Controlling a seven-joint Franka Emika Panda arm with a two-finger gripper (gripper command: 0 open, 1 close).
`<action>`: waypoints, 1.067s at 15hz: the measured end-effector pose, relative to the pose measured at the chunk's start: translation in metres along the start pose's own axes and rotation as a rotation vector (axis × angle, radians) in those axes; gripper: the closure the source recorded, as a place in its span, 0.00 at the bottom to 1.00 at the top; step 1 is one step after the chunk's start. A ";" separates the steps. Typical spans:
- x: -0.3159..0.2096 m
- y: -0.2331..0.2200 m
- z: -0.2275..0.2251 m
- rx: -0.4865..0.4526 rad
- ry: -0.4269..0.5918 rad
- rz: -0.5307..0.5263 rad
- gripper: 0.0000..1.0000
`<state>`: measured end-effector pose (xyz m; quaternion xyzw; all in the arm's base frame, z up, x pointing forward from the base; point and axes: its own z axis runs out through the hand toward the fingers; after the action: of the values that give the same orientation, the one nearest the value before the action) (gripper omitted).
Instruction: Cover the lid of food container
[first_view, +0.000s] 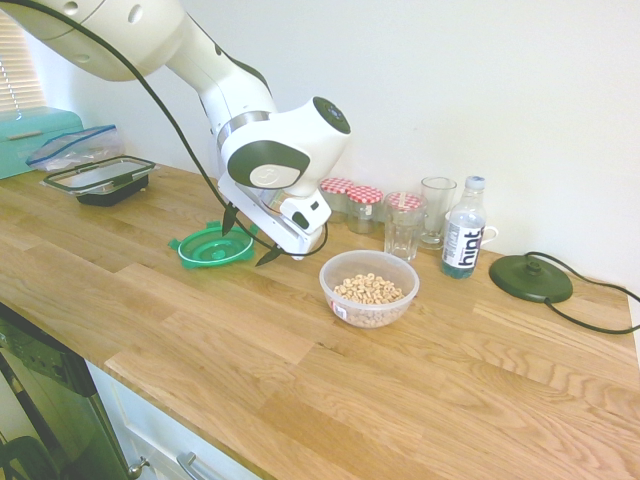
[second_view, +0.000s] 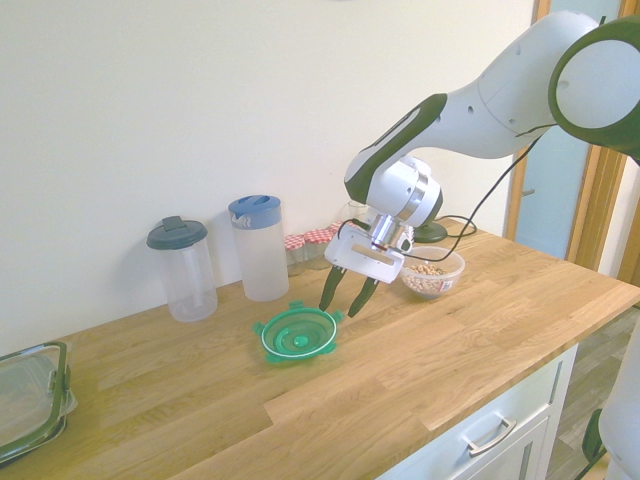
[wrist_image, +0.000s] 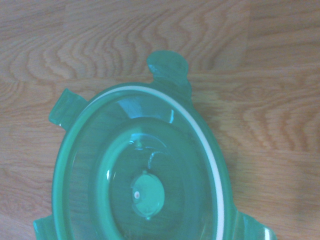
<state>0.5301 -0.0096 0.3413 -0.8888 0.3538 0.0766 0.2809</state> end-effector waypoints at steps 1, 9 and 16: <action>0.001 -0.001 0.000 0.001 0.001 -0.001 0.00; 0.001 -0.010 0.018 -0.017 0.008 -0.010 0.00; -0.001 -0.023 0.036 0.025 0.028 0.059 0.00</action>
<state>0.5466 0.0248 0.3219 -0.8754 0.3849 0.0679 0.2845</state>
